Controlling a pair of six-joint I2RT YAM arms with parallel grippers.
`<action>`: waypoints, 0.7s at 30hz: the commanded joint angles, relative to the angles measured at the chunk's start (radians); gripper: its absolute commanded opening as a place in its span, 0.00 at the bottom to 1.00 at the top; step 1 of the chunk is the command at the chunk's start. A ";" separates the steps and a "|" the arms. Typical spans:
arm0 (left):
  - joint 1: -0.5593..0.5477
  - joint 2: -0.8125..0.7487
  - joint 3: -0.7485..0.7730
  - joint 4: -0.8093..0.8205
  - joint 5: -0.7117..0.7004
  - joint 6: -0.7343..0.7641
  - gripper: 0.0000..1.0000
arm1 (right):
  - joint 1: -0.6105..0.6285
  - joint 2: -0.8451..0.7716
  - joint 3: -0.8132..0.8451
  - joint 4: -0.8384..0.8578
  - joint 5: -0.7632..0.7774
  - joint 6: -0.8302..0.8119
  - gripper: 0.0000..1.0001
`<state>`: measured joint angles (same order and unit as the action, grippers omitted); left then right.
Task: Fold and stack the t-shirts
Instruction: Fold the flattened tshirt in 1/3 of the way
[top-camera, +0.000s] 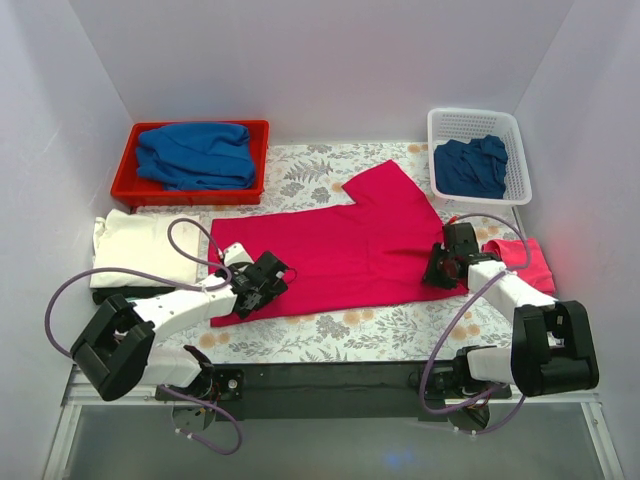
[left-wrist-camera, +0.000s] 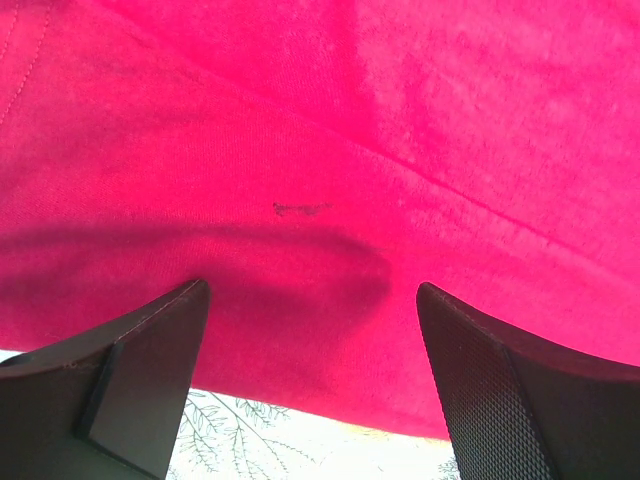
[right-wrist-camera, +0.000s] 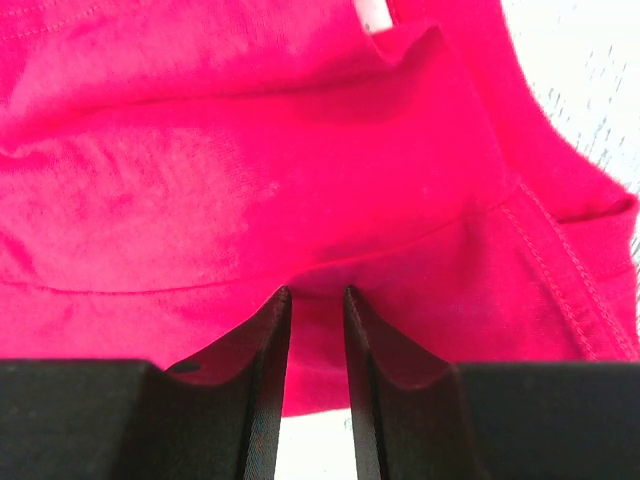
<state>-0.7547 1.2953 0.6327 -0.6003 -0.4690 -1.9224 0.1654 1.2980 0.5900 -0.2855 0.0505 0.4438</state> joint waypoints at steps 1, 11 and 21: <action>0.018 0.006 -0.064 -0.145 0.073 -0.029 0.85 | 0.009 -0.029 -0.068 -0.240 -0.029 0.064 0.34; 0.022 -0.066 -0.079 -0.196 0.107 -0.044 0.85 | 0.023 -0.229 -0.061 -0.415 -0.015 0.130 0.34; 0.020 -0.237 0.070 -0.267 -0.006 0.028 0.84 | 0.033 -0.367 0.129 -0.445 0.052 0.113 0.33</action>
<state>-0.7387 1.1275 0.6250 -0.8333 -0.4164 -1.9339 0.1921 0.9627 0.5919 -0.7322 0.0582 0.5705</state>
